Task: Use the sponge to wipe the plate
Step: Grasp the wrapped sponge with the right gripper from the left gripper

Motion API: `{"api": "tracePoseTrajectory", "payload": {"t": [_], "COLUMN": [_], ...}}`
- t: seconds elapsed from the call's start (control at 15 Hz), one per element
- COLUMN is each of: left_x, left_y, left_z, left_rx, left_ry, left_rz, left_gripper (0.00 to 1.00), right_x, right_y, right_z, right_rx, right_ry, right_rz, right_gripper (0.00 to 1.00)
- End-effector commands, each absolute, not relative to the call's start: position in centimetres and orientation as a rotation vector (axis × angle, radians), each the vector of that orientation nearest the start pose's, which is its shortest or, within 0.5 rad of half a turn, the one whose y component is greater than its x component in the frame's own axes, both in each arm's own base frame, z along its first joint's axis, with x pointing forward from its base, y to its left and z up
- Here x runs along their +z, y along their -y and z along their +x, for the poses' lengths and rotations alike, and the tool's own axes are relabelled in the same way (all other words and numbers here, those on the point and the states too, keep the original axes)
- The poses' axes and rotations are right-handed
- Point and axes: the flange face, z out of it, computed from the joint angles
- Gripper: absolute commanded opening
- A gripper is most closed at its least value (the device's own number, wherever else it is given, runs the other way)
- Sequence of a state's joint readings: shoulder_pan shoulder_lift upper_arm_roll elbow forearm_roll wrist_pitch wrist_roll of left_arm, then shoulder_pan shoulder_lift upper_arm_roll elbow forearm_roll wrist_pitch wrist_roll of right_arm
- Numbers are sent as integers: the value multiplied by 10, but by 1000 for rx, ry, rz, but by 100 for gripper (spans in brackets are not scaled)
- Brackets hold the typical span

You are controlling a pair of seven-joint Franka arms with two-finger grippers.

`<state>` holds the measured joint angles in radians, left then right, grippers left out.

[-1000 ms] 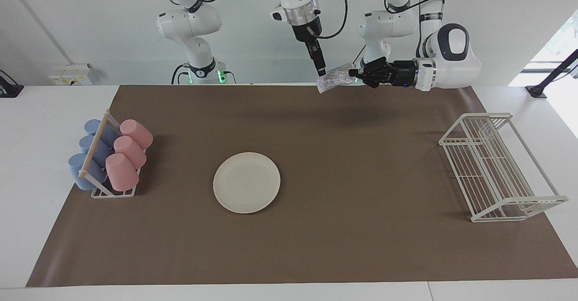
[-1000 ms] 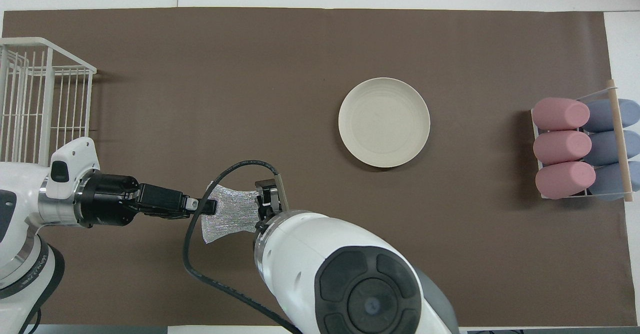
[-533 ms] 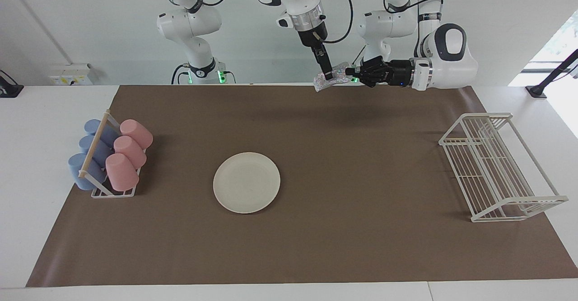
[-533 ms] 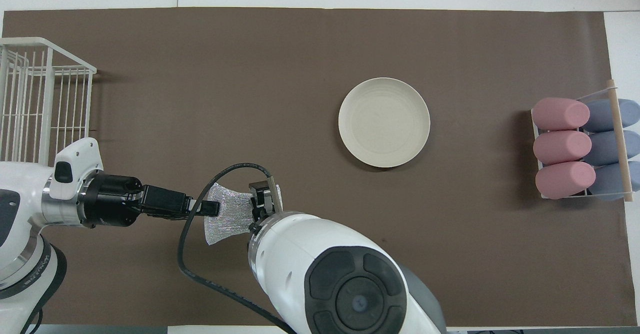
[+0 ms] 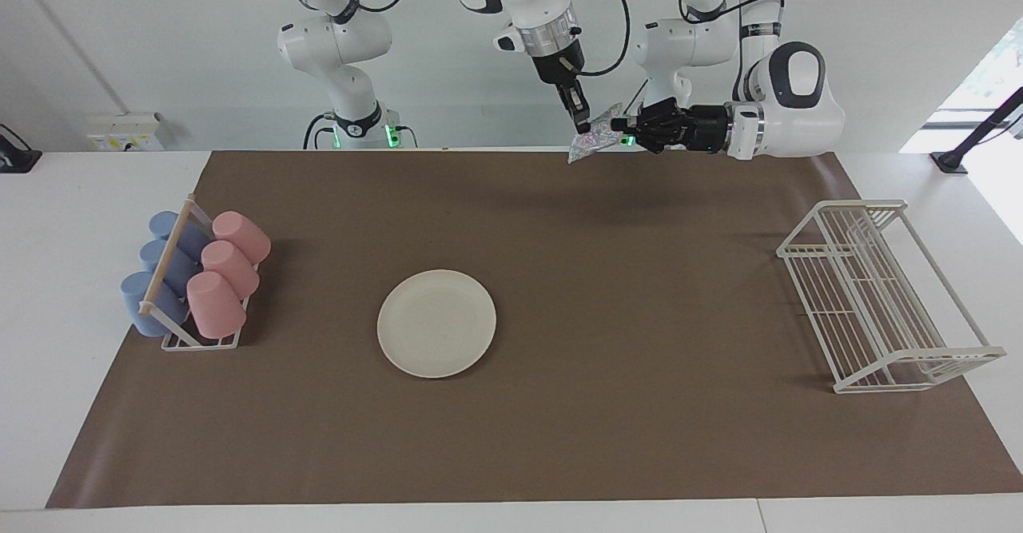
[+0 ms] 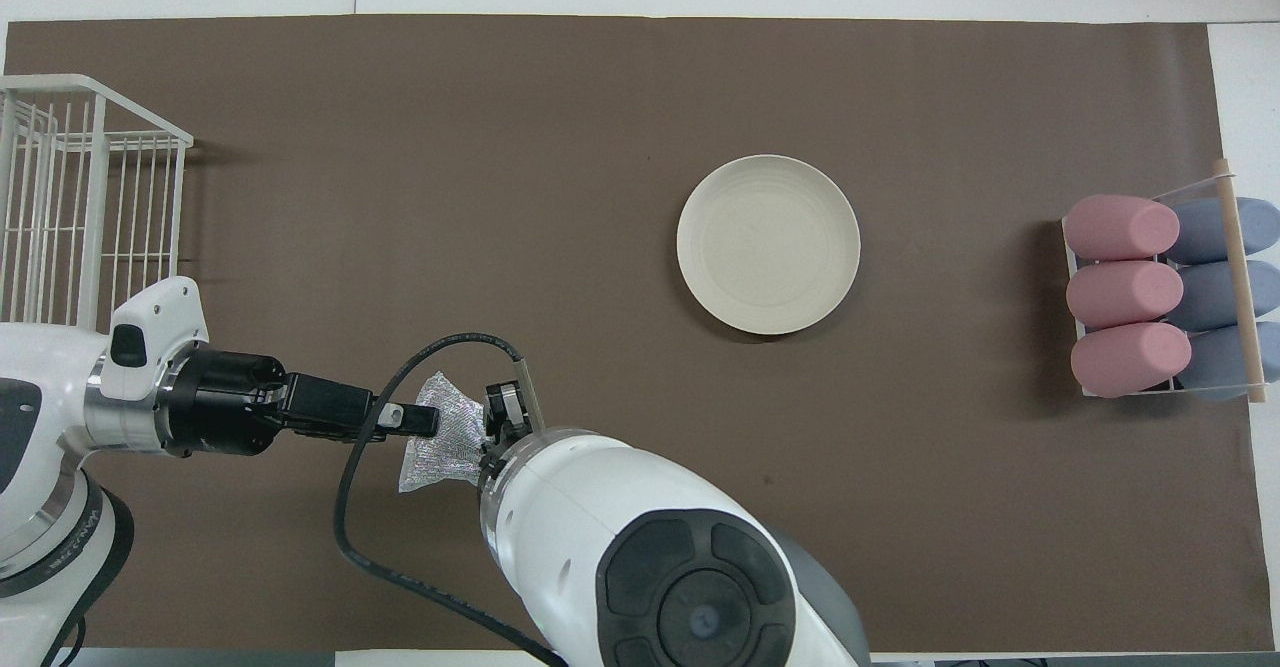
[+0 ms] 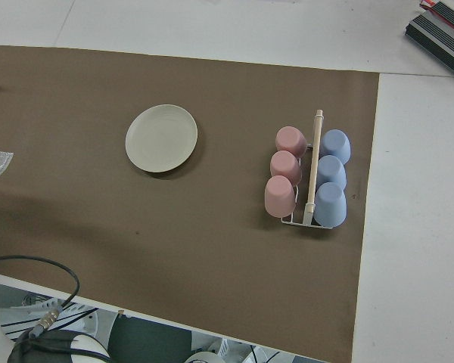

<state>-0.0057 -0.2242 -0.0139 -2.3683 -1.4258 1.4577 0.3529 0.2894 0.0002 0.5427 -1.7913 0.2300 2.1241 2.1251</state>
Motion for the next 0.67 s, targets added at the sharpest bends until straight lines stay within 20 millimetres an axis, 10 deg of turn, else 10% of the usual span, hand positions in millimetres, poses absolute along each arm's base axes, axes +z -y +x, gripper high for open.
{"api": "tracePoseTrajectory", "payload": {"t": [0.0,0.2,0.27,0.33,0.6], "left_x": [462,463,464,466,468], "left_y": [122,120,121,121,122], "left_z": [426,425,424,422,421], "left_rx": [-323,-331,-340,-338,-343], "left_ry": [-27,-9,2,5,-1], "left_rz": [1636,1669,1694,1706,1718], "left_gripper": [0,0,69,100,100], "right_x": [571,571,571,570,570], "right_y": [-446,-445,-445,-444,-443], "right_z": [390,391,391,391,391], "right_rx": [268,267,265,264,257], "right_ry": [-1747,-1749,-1750,-1751,-1753], "right_rz": [-2162,-2164,-2166,-2170,-2184], "right_gripper": [0,0,0,0,0]}}
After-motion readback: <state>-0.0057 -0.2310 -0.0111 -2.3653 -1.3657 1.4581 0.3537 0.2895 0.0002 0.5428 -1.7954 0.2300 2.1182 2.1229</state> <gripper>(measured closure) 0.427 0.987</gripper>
